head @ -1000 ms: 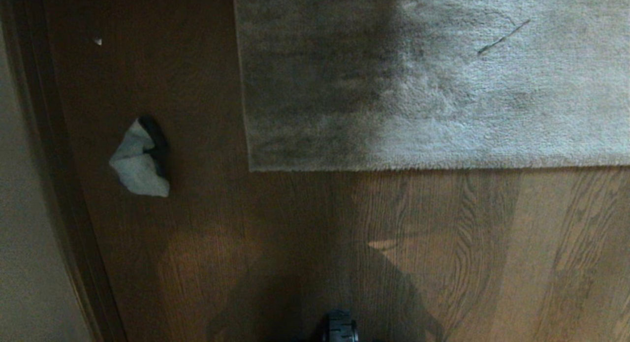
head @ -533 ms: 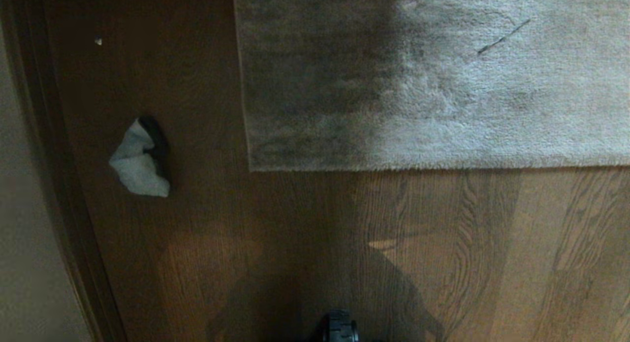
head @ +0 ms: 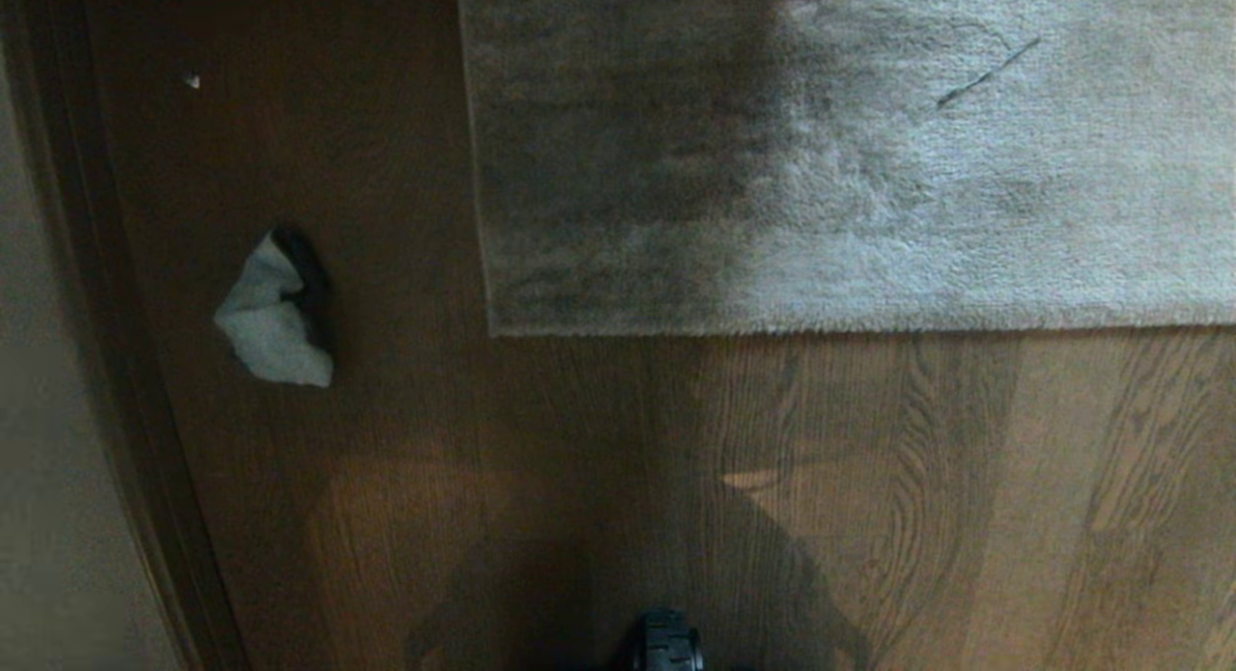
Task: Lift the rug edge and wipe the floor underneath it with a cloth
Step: Pick up the rag
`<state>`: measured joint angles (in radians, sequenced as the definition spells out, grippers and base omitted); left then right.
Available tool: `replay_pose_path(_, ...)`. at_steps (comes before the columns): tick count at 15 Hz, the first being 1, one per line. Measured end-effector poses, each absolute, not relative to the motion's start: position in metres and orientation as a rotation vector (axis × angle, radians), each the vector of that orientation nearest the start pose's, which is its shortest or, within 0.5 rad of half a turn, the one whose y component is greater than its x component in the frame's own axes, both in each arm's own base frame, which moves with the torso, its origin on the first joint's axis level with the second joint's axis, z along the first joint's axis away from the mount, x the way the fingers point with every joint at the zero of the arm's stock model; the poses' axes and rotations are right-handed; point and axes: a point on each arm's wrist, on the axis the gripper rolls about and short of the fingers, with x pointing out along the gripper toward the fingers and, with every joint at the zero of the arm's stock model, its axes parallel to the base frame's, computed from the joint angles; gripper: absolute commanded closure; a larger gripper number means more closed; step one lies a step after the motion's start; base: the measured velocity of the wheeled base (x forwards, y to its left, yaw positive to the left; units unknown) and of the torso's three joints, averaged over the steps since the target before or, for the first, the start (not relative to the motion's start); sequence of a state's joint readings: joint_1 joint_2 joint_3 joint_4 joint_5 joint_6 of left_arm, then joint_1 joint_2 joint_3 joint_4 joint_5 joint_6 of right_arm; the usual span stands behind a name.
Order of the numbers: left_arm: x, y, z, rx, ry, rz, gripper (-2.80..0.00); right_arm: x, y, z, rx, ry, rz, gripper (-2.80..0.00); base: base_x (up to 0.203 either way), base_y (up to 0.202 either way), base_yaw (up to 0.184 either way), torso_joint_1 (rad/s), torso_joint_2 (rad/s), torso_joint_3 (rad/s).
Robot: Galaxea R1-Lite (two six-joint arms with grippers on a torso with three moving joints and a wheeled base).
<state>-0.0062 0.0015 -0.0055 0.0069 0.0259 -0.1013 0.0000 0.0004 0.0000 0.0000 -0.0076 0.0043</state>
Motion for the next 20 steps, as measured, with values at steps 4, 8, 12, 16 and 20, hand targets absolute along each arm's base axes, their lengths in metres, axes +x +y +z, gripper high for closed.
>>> replay_pose_path(4,-0.021,0.001,0.078,-0.098,0.066,0.023,0.0,-0.023,0.0,0.075,0.004,0.0,-0.008,0.0,0.0,0.0,0.0,0.0,0.0,0.0)
replay_pose_path(8,-0.017,0.001,0.079,-0.093,0.117,0.023,0.0,-0.023,0.0,0.075,0.004,0.0,-0.008,0.0,0.0,0.0,0.0,0.0,0.0,0.0)
replay_pose_path(12,-0.011,0.0,0.091,-0.046,0.174,-0.034,0.0,-0.023,0.0,0.075,0.004,0.0,-0.008,0.0,0.0,0.0,0.0,0.0,0.0,0.0)
replay_pose_path(16,0.003,-0.001,0.122,-0.047,0.22,-0.078,0.0,-0.023,0.0,0.075,0.004,0.0,-0.008,0.0,0.0,0.0,0.0,0.0,0.0,0.0)
replay_pose_path(20,0.009,-0.002,0.138,-0.041,0.218,-0.119,0.0,-0.023,0.0,0.075,0.004,0.0,-0.008,0.0,0.0,0.0,0.0,0.0,0.0,0.0)
